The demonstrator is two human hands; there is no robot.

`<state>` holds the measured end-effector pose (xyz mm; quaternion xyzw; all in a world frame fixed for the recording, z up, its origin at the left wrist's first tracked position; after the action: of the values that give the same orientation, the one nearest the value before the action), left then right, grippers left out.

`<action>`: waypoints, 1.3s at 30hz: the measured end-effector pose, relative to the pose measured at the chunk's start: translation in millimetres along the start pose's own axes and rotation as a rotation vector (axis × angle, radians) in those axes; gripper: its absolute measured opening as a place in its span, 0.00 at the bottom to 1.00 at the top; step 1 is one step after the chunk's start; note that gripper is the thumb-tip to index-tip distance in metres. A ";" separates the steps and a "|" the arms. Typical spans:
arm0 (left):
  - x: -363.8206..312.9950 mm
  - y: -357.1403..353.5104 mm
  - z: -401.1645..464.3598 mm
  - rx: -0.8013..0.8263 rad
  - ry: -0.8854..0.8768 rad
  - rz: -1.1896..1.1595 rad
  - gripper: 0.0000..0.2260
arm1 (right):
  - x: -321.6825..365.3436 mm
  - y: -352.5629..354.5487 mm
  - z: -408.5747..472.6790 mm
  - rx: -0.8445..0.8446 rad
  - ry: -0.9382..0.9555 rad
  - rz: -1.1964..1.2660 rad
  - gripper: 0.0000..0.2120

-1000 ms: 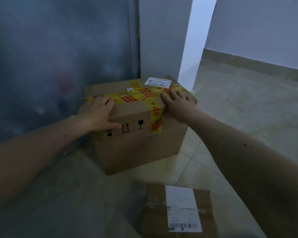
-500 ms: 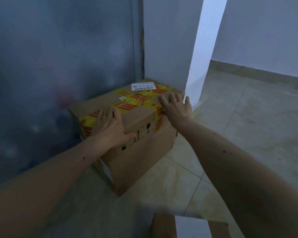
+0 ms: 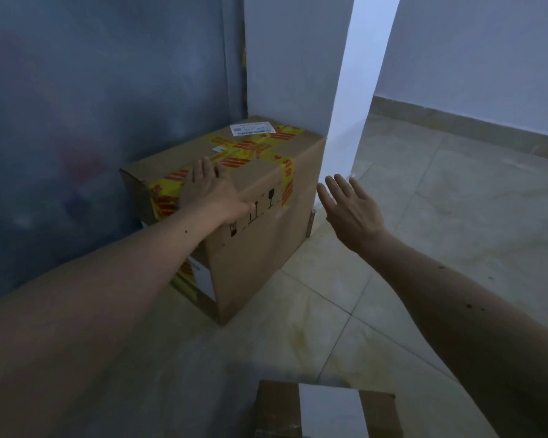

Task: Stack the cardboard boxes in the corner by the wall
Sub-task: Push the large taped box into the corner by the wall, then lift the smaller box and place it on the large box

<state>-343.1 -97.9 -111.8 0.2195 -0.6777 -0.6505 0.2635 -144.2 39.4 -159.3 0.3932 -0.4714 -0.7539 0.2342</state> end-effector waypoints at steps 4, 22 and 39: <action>-2.9 1.8 -5.5 -0.006 0.027 -0.011 0.49 | -2.0 6.0 -30.8 0.035 0.009 0.001 0.32; -66.7 -110.7 -169.5 0.185 -0.700 0.191 0.49 | 64.4 -28.1 -250.4 0.835 0.021 0.485 0.61; -71.7 -172.3 -235.9 0.341 -0.852 0.227 0.61 | 67.2 -35.0 -282.6 0.662 0.104 0.573 0.66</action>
<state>-144.5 -242.5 -285.3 -0.1023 -0.8422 -0.5293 -0.0086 47.2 -142.5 -285.2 0.3378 -0.7651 -0.4461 0.3186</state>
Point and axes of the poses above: each hand's wrist, its own z-axis towards the middle knuckle, its own y-axis out of the back of the hand, x = y × z, the point moved 3 cm from there along z, towards the middle knuckle, and after that the axes turned 6 degrees about z, right-handed, at the moved point
